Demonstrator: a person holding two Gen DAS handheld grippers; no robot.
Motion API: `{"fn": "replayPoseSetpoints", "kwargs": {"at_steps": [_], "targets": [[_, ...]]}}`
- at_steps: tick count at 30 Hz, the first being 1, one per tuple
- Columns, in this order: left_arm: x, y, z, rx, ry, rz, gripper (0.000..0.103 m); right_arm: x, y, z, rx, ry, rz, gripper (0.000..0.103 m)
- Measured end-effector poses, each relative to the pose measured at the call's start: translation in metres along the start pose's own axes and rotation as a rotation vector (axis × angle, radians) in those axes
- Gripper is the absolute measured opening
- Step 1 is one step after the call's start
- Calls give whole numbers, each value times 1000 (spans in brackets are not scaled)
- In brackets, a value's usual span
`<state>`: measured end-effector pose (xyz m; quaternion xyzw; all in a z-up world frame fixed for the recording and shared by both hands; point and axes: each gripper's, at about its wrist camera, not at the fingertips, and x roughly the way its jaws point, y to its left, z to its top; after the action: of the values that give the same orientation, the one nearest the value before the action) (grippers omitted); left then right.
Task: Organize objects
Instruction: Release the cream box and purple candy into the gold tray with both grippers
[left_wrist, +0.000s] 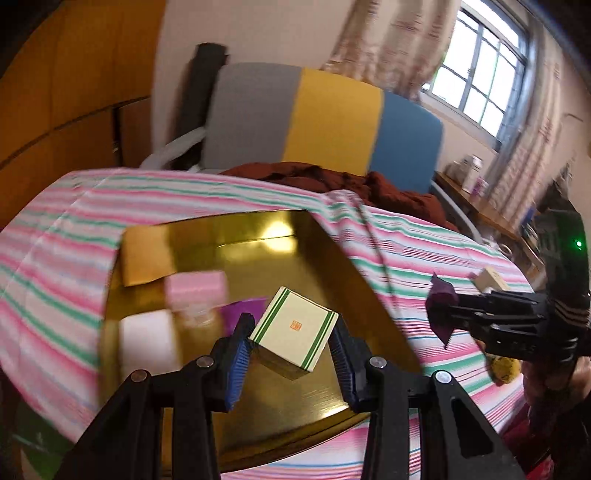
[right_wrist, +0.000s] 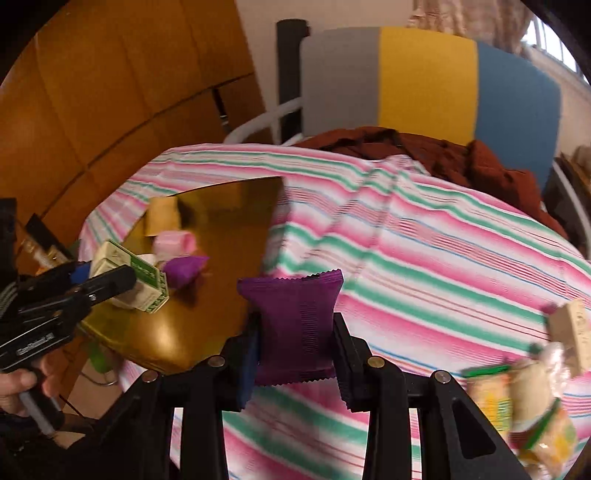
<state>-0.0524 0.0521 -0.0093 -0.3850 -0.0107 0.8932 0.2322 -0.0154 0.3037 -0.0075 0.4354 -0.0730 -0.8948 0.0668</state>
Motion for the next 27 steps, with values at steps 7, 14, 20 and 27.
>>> {"fn": "replayPoseSetpoints", "kwargs": {"at_steps": [7, 14, 20, 27], "targets": [[-4, 47, 2, -90, -31, 77, 41, 27, 43, 14, -47, 38, 57, 36], [2, 65, 23, -120, -64, 156, 65, 53, 79, 54, -14, 24, 45, 45], [2, 74, 17, -161, -51, 180, 74, 49, 93, 66, -16, -18, 37, 68], [-7, 69, 1, -181, -40, 175, 74, 52, 98, 38, -30, 25, 2, 75]]}}
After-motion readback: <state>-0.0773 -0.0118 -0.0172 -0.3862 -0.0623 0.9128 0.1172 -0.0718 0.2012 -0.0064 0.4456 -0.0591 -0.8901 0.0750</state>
